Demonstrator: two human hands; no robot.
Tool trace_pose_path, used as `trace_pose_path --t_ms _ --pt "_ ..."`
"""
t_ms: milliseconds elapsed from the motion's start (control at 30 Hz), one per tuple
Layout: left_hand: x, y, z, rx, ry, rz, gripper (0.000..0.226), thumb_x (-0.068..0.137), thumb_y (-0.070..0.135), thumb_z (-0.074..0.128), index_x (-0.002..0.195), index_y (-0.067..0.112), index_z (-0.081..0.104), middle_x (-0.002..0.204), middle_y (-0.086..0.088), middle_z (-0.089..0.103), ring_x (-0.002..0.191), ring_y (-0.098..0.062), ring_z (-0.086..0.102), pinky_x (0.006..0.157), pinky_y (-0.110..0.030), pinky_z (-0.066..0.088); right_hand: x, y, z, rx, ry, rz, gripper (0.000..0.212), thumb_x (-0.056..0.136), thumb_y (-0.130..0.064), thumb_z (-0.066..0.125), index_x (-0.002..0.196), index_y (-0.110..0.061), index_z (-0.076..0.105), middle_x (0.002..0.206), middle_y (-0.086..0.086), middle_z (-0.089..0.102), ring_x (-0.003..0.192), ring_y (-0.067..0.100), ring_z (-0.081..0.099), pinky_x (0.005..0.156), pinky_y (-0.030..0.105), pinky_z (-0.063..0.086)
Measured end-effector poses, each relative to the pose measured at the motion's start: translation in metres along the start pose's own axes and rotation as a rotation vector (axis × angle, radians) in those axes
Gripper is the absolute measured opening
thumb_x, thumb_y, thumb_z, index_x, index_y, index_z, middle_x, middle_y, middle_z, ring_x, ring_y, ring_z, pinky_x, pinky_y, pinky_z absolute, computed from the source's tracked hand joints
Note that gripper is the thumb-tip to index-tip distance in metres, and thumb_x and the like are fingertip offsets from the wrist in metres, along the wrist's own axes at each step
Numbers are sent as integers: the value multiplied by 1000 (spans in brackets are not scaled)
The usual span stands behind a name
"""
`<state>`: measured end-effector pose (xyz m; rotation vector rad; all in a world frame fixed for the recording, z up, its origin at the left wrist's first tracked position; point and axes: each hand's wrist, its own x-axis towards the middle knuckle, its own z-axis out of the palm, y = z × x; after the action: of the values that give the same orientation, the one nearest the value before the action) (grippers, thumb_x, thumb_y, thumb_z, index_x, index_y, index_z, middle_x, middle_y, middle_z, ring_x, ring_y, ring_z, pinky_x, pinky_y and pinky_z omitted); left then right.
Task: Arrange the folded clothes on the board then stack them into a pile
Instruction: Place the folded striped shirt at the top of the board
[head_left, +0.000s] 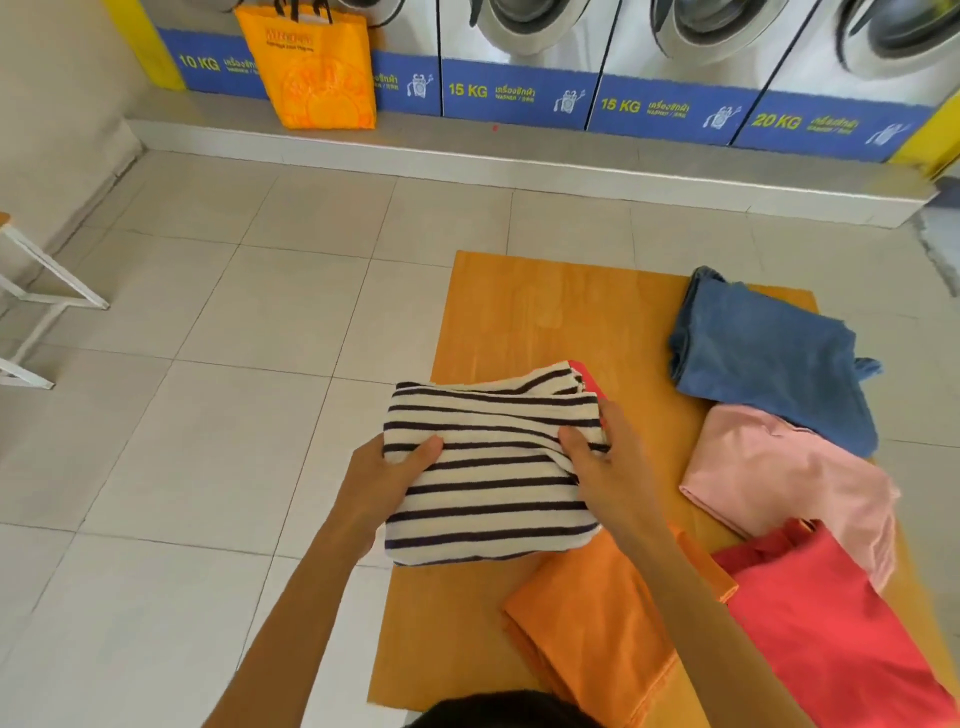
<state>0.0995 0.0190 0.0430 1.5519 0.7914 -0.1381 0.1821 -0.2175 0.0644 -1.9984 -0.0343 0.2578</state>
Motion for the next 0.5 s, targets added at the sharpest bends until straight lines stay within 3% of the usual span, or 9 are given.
trace_pose_path --t_ms 133,300,367,500 --pt "51 35 31 110 -41 110 62 77 61 70 129 32 54 115 8 69 103 -12 67 87 -38 58 50 9 -19 3 38 -1 37 101 -31 52 138 -33 48 125 -16 63 114 2 59 101 35 50" --pt "123 68 59 263 -57 137 67 81 66 62 135 29 49 122 8 66 109 -16 64 97 -42 54 125 12 -27 -35 13 -20 39 103 -24 50 141 -27 47 125 -16 58 104 -13 53 95 10 45" --pt "153 81 68 307 -34 122 64 87 58 60 139 24 43 126 2 62 113 -20 62 97 -41 53 161 14 -25 -76 -6 -27 40 103 -24 50 142 -24 47 125 -15 56 101 -10 54 97 15 46" --pt "219 115 80 379 30 165 63 91 53 56 141 19 38 131 -6 58 115 -24 59 96 -41 52 235 15 -14 -133 6 -22 45 103 -29 48 147 -21 44 137 -8 54 120 10 53 104 27 41"
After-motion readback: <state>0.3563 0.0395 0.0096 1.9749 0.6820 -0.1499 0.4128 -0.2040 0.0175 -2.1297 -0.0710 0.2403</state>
